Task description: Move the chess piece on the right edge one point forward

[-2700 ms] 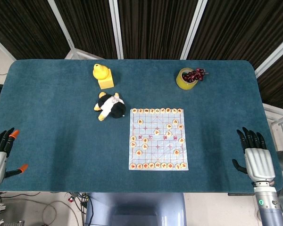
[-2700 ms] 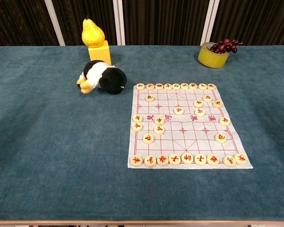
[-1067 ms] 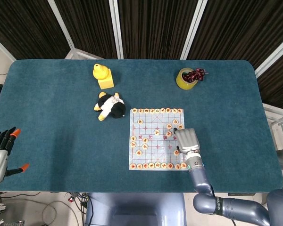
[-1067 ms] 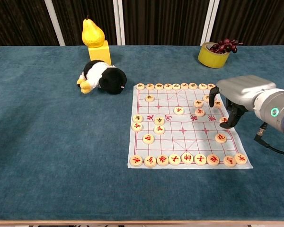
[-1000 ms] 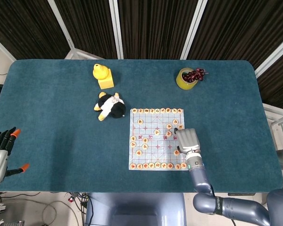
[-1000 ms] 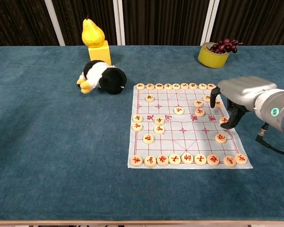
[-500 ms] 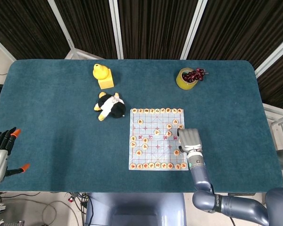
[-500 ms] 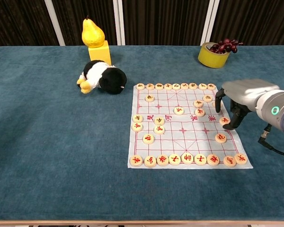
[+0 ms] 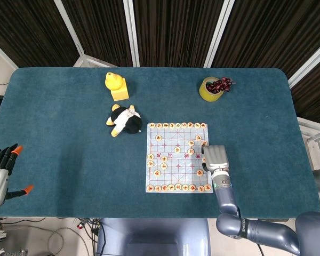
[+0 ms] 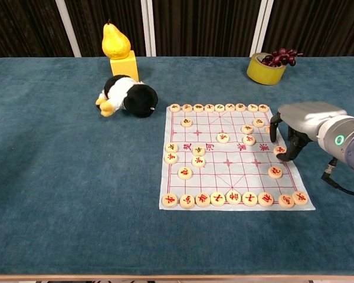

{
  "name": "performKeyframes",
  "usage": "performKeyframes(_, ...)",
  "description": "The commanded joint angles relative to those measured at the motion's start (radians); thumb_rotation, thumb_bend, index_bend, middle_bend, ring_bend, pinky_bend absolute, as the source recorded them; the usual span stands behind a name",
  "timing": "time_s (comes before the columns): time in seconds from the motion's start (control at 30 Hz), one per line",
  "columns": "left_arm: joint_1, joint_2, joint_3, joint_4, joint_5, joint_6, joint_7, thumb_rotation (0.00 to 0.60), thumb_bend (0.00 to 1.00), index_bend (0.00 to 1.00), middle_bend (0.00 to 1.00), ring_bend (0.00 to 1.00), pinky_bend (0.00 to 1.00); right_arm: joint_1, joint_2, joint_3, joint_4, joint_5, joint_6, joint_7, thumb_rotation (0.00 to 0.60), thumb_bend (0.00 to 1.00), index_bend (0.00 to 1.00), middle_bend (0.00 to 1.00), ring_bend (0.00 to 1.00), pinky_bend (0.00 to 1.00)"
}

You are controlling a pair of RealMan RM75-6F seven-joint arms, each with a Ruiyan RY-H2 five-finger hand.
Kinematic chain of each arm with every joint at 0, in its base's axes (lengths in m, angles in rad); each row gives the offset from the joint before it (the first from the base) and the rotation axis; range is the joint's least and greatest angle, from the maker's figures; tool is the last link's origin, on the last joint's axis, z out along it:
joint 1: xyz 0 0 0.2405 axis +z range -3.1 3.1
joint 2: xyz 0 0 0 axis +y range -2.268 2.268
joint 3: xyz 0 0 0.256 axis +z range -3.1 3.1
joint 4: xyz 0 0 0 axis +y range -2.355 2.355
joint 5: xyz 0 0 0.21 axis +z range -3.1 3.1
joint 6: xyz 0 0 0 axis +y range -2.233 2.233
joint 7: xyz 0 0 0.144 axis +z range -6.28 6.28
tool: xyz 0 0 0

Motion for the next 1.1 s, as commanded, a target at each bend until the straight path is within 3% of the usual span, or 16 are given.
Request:
performKeyframes(0.03,-0.001,0.0,0.0,0.0,-0.001,-0.001,0.0,0.6,0.0,0.0,0.0,0.0,0.0,0.001,-0.002,0.0,0.003,0.005,0.001,0.001,0.6,0.39,0.42,0.99,1.0,1.0)
performKeyframes(0.43,-0.002,0.002,-0.001,-0.002,-0.004,-0.004,-0.004,0.6,0.0,0.0,0.0,0.0,0.0,0.003,-0.014,-0.004,0.02,0.025,0.01,0.0,0.6,0.4,0.43,0.99,1.0,1.0)
performKeyframes(0.77,-0.002,0.003,-0.002,-0.004,-0.007,-0.004,-0.003,0.6,0.0,0.0,0.0,0.0,0.0,-0.003,-0.019,-0.008,0.03,0.019,0.013,0.02,0.6,0.46,0.53,1.0,1.0,1.0)
performKeyframes(1.1,-0.003,0.004,-0.001,-0.006,-0.009,-0.007,-0.006,0.6,0.0,0.0,0.0,0.0,0.0,-0.007,-0.016,-0.007,0.023,-0.003,0.02,0.038,0.6,0.47,0.54,1.0,1.0,1.0)
